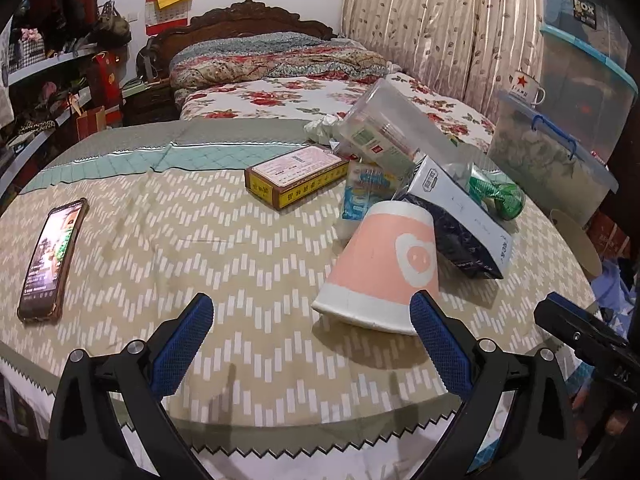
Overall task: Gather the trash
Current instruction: 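Grasp the pink paper cup with the left gripper while the right grasps the milk carton, then carry the cup and carton to the beige wastebasket and open both grippers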
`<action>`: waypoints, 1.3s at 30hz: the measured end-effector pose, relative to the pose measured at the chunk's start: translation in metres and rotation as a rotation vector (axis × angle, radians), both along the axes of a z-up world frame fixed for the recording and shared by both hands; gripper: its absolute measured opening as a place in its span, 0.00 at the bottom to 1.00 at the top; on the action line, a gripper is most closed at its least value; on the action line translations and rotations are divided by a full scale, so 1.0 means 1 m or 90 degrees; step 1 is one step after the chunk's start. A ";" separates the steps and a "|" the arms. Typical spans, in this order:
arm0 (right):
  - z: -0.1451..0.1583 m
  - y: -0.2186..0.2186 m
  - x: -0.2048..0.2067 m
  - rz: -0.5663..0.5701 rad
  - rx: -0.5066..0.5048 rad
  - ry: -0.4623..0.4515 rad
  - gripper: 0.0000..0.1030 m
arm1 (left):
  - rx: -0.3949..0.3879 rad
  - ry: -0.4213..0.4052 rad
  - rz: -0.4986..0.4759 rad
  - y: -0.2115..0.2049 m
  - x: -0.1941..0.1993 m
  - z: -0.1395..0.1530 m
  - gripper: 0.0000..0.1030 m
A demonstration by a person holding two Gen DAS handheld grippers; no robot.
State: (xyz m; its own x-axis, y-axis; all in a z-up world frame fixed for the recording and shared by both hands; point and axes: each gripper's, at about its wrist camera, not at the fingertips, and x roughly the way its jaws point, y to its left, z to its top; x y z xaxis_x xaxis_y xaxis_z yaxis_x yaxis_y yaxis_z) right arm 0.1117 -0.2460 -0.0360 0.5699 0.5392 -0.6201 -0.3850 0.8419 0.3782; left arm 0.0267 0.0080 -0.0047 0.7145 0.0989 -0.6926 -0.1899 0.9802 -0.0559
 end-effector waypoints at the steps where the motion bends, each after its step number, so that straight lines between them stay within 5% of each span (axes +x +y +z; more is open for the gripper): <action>1: 0.000 0.001 0.000 0.002 -0.007 -0.002 0.80 | 0.000 0.003 0.000 0.000 0.002 -0.001 0.91; 4: 0.000 0.004 0.001 0.011 -0.035 -0.016 0.68 | 0.009 0.005 0.001 0.003 0.004 0.001 0.91; 8: 0.007 0.011 0.001 0.023 -0.080 -0.069 0.66 | 0.008 0.006 -0.005 0.005 0.009 0.002 0.92; 11: 0.015 0.020 0.008 0.044 -0.105 -0.105 0.68 | 0.010 0.013 -0.023 -0.001 0.018 0.003 0.91; 15: 0.018 0.035 0.022 0.084 -0.146 -0.141 0.83 | -0.012 0.018 -0.055 -0.012 0.033 0.000 0.91; 24: 0.006 0.063 0.066 0.146 -0.235 -0.141 0.85 | -0.039 0.101 -0.083 -0.021 0.061 -0.021 0.91; 27: 0.000 0.069 0.064 0.184 -0.251 -0.131 0.65 | -0.051 0.104 -0.109 -0.023 0.063 -0.027 0.77; 31: 0.003 0.053 0.054 0.182 -0.207 -0.121 0.61 | -0.060 0.066 -0.137 -0.026 0.054 -0.019 0.65; 39: 0.014 -0.012 0.028 0.123 -0.091 -0.068 0.60 | -0.142 0.010 -0.220 -0.031 0.036 0.010 0.63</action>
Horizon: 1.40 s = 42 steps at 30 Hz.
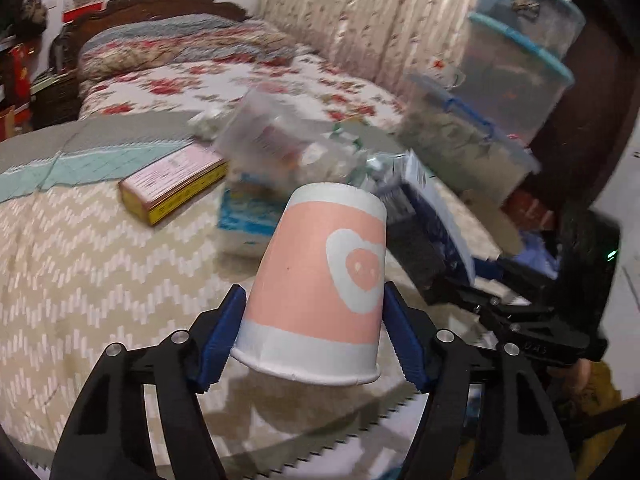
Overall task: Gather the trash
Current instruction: 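Carry the cup and carton to the beige wastebasket and open both grippers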
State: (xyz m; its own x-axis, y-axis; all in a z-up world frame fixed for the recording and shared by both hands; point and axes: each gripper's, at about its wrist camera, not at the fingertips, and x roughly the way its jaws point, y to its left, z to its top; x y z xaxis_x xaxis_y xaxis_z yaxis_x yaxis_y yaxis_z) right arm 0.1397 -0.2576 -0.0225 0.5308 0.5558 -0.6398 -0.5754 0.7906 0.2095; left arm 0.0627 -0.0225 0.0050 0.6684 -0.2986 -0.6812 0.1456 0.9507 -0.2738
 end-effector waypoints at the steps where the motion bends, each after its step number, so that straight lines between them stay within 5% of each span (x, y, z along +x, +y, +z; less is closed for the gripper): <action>1: 0.000 -0.010 -0.004 -0.013 0.001 0.004 0.60 | -0.009 -0.002 -0.012 -0.005 -0.001 0.004 0.63; 13: -0.032 -0.152 0.022 -0.205 0.287 0.167 0.60 | 0.026 0.061 -0.169 -0.115 0.071 -0.014 0.64; 19: -0.023 -0.222 0.029 -0.320 0.307 0.115 0.59 | 0.038 0.040 -0.258 -0.196 0.121 0.002 0.64; 27: -0.043 -0.334 0.052 -0.492 0.355 0.131 0.59 | -0.004 0.107 -0.362 -0.334 0.213 0.002 0.68; 30: -0.047 -0.350 0.063 -0.523 0.350 0.136 0.64 | 0.000 0.115 -0.355 -0.371 0.238 -0.004 0.76; 31: -0.047 -0.356 0.067 -0.530 0.350 0.137 0.74 | 0.004 0.121 -0.350 -0.384 0.247 -0.007 0.81; 36: -0.030 -0.362 0.062 -0.553 0.335 0.074 0.78 | 0.005 0.150 -0.326 -0.401 0.261 -0.017 0.83; 42: -0.023 -0.347 0.047 -0.523 0.351 0.048 0.73 | -0.052 0.129 -0.315 -0.337 0.223 0.000 0.83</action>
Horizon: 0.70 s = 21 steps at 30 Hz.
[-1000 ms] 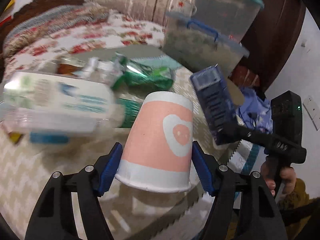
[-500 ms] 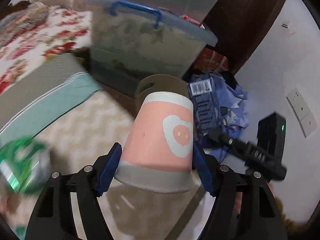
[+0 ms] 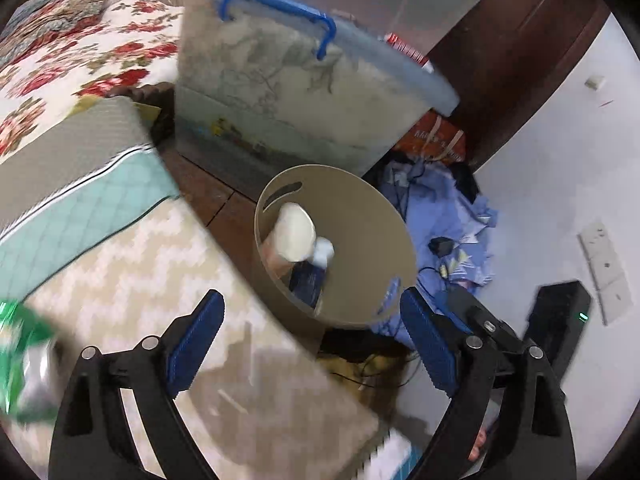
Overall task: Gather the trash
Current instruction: 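Carry the cup and carton to the beige wastebasket and open both grippers, then grasp the clear water bottle with green label using the right gripper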
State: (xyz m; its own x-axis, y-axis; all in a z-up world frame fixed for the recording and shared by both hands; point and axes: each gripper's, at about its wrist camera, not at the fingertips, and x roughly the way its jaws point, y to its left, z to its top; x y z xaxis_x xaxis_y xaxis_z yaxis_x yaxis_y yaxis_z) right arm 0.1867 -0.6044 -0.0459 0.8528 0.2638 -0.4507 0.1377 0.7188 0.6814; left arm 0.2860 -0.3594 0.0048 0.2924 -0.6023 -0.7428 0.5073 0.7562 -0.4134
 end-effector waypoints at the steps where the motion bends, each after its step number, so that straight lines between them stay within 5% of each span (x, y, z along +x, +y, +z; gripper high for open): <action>1: -0.001 0.006 -0.001 0.011 0.006 -0.001 0.71 | -0.005 -0.007 0.001 0.014 -0.011 0.003 0.83; 9: 0.006 0.104 0.020 0.187 0.020 0.001 0.57 | 0.015 -0.041 0.028 0.135 -0.113 0.003 0.83; 17: 0.022 0.256 0.044 0.400 -0.015 0.006 0.58 | 0.000 0.005 0.220 0.283 -0.180 -0.020 0.83; 21: 0.041 0.319 0.038 0.494 -0.143 -0.029 0.84 | -0.024 0.002 0.305 0.340 -0.208 -0.021 0.83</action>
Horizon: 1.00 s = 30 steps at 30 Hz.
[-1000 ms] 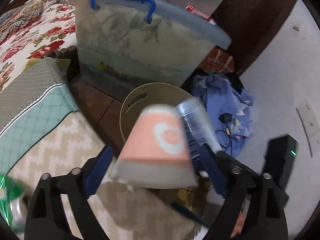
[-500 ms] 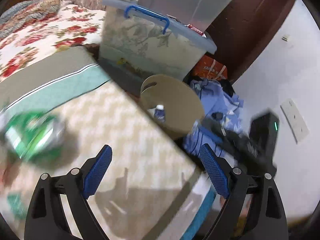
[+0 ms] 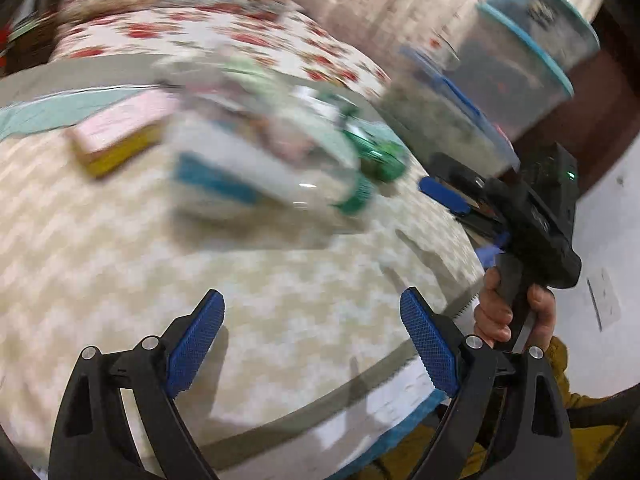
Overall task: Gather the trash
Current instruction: 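Grasp the clear water bottle with green label using the right gripper, then grasp the blue-labelled sponge package with the left gripper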
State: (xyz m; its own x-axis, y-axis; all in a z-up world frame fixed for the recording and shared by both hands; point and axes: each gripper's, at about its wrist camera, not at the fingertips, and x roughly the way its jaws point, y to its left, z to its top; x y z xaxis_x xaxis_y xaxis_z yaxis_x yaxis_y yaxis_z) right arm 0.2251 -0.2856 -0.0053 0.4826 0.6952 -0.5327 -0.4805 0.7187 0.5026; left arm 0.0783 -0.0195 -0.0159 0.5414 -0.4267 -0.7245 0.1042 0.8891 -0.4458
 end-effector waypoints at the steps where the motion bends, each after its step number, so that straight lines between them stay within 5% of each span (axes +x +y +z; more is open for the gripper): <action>1: 0.004 0.015 -0.003 0.021 -0.041 -0.029 0.88 | -0.002 -0.002 0.014 0.010 -0.006 0.000 0.83; 8: -0.004 0.082 -0.014 0.157 -0.364 -0.191 0.95 | -0.037 0.008 0.056 0.045 -0.012 -0.015 0.83; 14: -0.023 0.111 -0.004 0.198 -0.437 -0.212 0.94 | -0.015 0.009 0.039 0.036 -0.015 -0.018 0.83; 15: -0.026 0.116 -0.004 0.202 -0.442 -0.213 0.92 | -0.010 0.007 0.041 0.036 -0.016 -0.018 0.83; 16: -0.028 0.118 -0.003 0.208 -0.438 -0.210 0.76 | -0.007 0.006 0.044 0.036 -0.016 -0.018 0.83; 21: -0.026 0.121 -0.022 0.218 -0.399 -0.214 0.60 | -0.018 0.004 0.064 0.052 -0.019 -0.019 0.84; 22: -0.023 0.119 -0.026 0.213 -0.386 -0.212 0.42 | -0.020 0.005 0.065 0.054 -0.019 -0.020 0.84; 30: -0.021 0.064 -0.061 0.128 -0.277 -0.130 0.42 | -0.027 0.009 0.053 0.050 -0.010 -0.023 0.84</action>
